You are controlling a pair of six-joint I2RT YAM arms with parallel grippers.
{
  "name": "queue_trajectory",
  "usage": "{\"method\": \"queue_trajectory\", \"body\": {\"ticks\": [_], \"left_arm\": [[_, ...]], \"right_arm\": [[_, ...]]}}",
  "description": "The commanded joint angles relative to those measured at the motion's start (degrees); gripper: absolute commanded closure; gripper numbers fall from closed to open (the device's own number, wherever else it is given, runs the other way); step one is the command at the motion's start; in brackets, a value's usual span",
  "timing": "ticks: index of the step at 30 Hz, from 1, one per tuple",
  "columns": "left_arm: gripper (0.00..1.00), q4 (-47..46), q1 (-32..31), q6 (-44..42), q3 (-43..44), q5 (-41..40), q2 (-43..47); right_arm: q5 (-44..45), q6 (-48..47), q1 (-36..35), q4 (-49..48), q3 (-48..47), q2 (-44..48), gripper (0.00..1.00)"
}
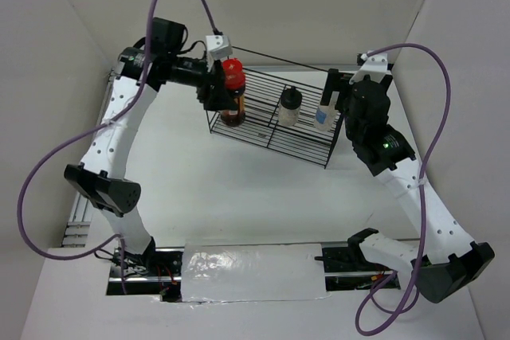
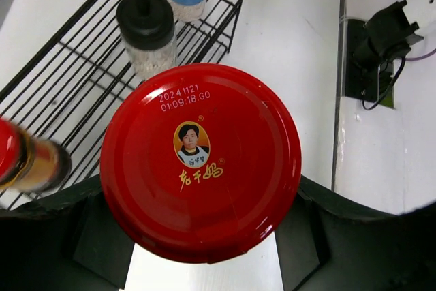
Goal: Organize the condiment bottles
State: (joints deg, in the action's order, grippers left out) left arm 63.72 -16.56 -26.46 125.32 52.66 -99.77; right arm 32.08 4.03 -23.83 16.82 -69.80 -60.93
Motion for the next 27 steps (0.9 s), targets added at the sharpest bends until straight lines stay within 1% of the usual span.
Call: {"method": "queue_trajectory", "body": {"ticks": [1, 2, 6, 8, 11, 15, 21, 24, 27], "left_arm": [[1.0, -13.8, -2.3, 5.1, 1.2, 0.1, -2.0], [1.0, -15.5, -2.9, 6.8, 1.2, -0.4, -2.6], [1.0, -22.1, -4.3, 9.1, 0.6, -6.1, -6.7], [1.0, -26.9, -5.7, 9.3, -1.6, -9.7, -8.0], [1.0, -33.0, -6.9, 10.2, -4.0, -13.0, -9.0], [1.0, -38.1, -7.3, 11.7, -5.2, -15.7, -11.3], [1.0, -46.5, -9.9, 10.6, -11.6, -21.7, -13.3], [1.0, -49.7, -9.9, 11.2, -12.6, -25.2, -14.4], [1.0, -52.5, -9.9, 11.8, -13.3, -26.7, -15.4]], "right_arm": [[-0.5, 1.6, 0.1, 0.4, 0.3, 1.4, 0.0], [-0.3, 1.6, 0.2, 0.5, 0.5, 2.0, 0.0], [0.9, 2.3, 0.2, 0.7, 2.3, 4.9, 0.0], [1.4, 2.4, 0.3, 0.8, 2.7, 6.2, 0.0], [2.4, 2.7, 0.4, 1.7, 3.1, 6.9, 0.0], [2.6, 3.1, 0.4, 2.3, 3.5, 7.9, 0.0], [2.9, 3.3, 0.5, 2.2, 3.7, 8.0, 0.0], [3.0, 3.0, 0.4, 2.3, 3.7, 8.2, 0.0], [3.1, 2.9, 0.5, 1.8, 4.3, 8.3, 0.0]]}}
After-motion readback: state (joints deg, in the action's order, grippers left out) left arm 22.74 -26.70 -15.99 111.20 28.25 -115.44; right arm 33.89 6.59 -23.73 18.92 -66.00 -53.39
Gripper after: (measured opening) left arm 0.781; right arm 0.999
